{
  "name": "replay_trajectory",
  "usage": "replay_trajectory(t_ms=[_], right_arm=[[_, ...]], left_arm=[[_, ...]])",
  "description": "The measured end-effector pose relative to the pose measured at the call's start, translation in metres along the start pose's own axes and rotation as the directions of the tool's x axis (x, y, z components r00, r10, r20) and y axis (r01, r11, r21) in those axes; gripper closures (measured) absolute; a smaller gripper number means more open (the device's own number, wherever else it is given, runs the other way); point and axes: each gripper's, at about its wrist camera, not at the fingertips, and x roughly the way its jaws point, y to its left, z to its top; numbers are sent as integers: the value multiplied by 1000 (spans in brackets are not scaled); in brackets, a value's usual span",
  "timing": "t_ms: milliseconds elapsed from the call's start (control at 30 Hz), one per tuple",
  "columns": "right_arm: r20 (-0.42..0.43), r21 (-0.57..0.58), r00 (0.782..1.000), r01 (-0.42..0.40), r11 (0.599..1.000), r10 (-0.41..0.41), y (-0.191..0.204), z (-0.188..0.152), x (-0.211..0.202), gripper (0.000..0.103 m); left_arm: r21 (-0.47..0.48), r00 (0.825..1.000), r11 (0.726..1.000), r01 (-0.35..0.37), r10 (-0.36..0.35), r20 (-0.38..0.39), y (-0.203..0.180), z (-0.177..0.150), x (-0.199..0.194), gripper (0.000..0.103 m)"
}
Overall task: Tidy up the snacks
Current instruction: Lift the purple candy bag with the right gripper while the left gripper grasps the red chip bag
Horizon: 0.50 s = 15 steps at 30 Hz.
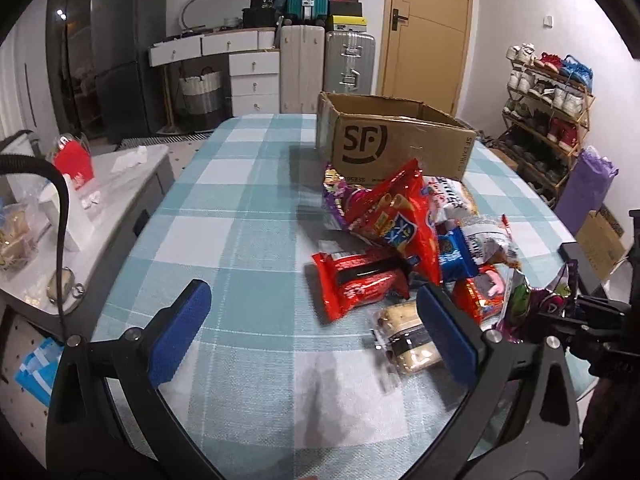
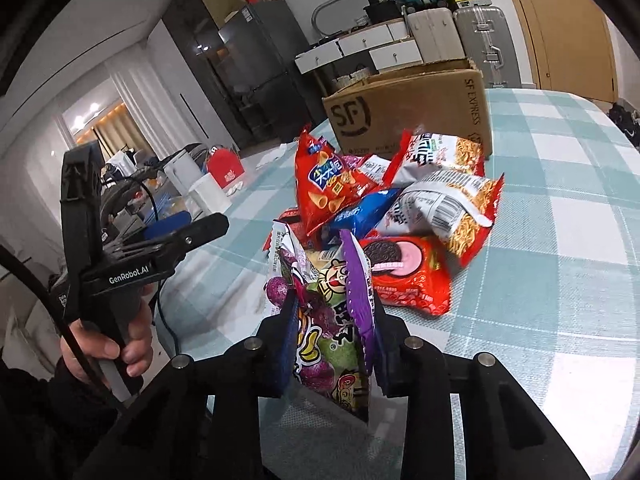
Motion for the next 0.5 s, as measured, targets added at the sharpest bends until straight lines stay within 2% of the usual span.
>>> replay_trajectory(t_ms=[267, 400, 500], right_arm=[[48, -2, 999, 7, 1000, -7, -6, 5, -17, 72], [63, -6, 998, 14, 1000, -14, -9, 5, -20, 72], [71, 2, 997, 9, 1000, -10, -15, 5, -22, 72]], left_arm=[[-75, 996, 994, 75, -79, -49, 5, 7, 12, 1], [-86, 994, 995, 50, -57, -88, -1, 16, 28, 1], [-114, 988, 989, 89, -102, -114, -5, 24, 40, 1]])
